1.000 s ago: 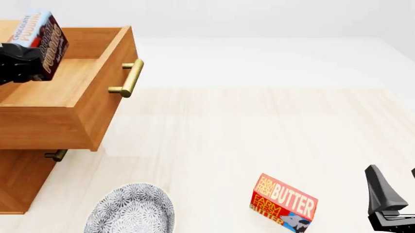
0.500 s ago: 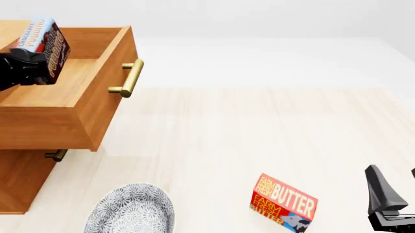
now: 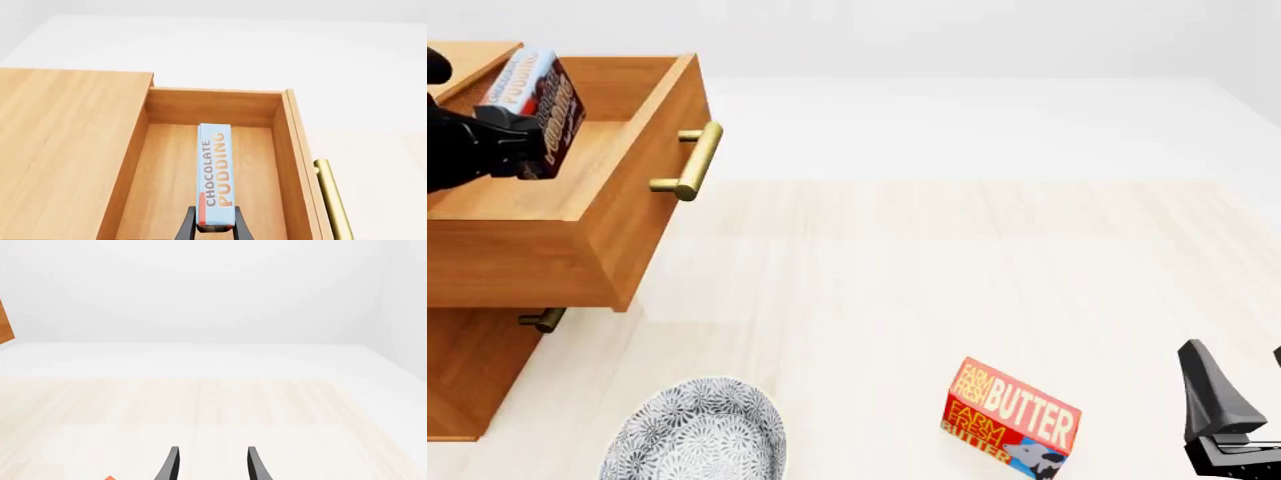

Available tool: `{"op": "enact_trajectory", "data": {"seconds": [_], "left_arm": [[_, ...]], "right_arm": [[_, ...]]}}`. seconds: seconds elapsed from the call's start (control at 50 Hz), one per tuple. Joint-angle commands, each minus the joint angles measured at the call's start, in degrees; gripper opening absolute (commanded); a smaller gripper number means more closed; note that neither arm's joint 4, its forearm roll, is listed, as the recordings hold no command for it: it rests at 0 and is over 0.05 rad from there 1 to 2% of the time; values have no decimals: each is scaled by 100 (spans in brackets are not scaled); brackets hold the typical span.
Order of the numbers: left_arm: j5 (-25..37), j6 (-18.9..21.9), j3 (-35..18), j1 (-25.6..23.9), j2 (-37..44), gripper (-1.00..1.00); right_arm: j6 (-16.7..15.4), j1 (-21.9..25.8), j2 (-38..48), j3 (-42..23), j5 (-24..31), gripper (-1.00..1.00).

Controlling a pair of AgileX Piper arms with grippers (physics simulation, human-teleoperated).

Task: Put the chocolate pudding in the top drawer of the cabinet and close it.

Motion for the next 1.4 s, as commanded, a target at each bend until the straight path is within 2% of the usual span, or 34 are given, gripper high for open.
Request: {"op": "enact_trajectory", "data": {"seconds": [0.02, 0.14, 0.86, 0.88, 1.4], "left_arm": [[-38, 48, 72, 53, 1, -100], [-141, -10, 225, 82, -24, -100], [-202, -103, 293, 153, -72, -100], [-189, -85, 288, 168, -81, 100], [22, -37, 166, 215, -291, 100]], "right_arm": [[1, -1, 0, 0, -1, 100], [1, 0, 0, 0, 0, 100], [-32, -3, 43, -43, 0, 100], [-32, -3, 43, -43, 0, 100], [-31, -2, 52, -45, -8, 100]]}}
